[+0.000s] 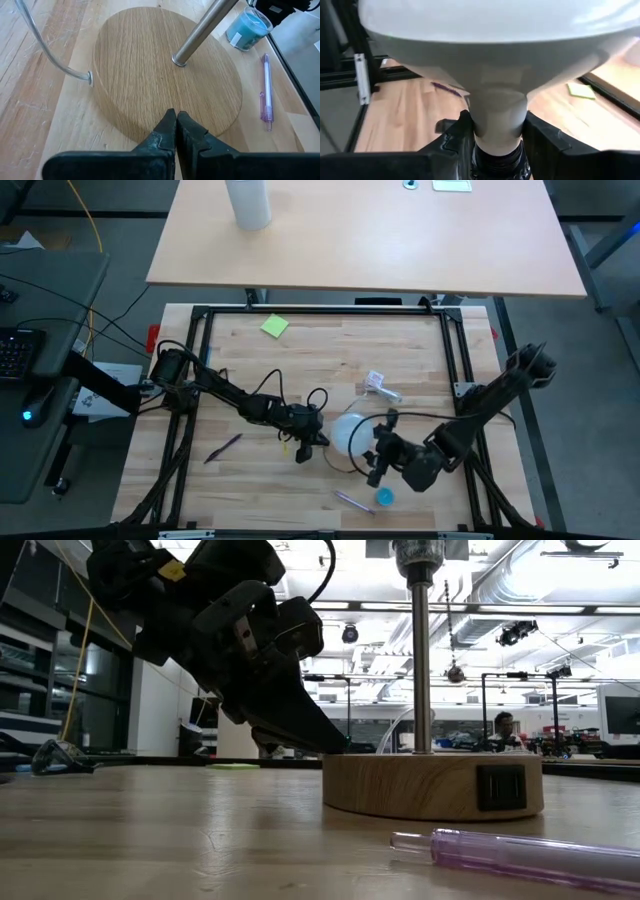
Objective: Screw lightbulb
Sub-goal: Remove the lightbulb from the lamp
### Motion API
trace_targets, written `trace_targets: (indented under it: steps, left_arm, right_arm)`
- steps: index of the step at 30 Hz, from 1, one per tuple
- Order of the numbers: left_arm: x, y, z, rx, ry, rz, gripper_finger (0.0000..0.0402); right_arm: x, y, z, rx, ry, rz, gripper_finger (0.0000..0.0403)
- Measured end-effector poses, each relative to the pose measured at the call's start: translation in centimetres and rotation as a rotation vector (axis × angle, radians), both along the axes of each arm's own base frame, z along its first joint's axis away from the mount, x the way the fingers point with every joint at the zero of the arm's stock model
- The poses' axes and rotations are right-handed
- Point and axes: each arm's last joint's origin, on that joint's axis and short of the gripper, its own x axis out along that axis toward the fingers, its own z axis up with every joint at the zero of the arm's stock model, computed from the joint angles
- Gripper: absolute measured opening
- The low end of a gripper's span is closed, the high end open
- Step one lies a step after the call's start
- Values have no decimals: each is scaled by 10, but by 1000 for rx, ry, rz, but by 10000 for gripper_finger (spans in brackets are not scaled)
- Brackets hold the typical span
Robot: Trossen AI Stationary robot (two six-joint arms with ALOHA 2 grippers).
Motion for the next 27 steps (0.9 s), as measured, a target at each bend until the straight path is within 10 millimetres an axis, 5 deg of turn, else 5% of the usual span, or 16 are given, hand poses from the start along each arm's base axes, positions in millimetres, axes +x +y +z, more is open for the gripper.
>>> trace_targets:
  steps: [16,27]
  left_arm:
    - [0,-1,0,-1,1,-5,0]
    - [0,-1,1,-5,-3,-7,0]
  right_arm:
    - [-11,-33,7,22,26,310,131]
    - [-4,-81,20,-1,31,712,128]
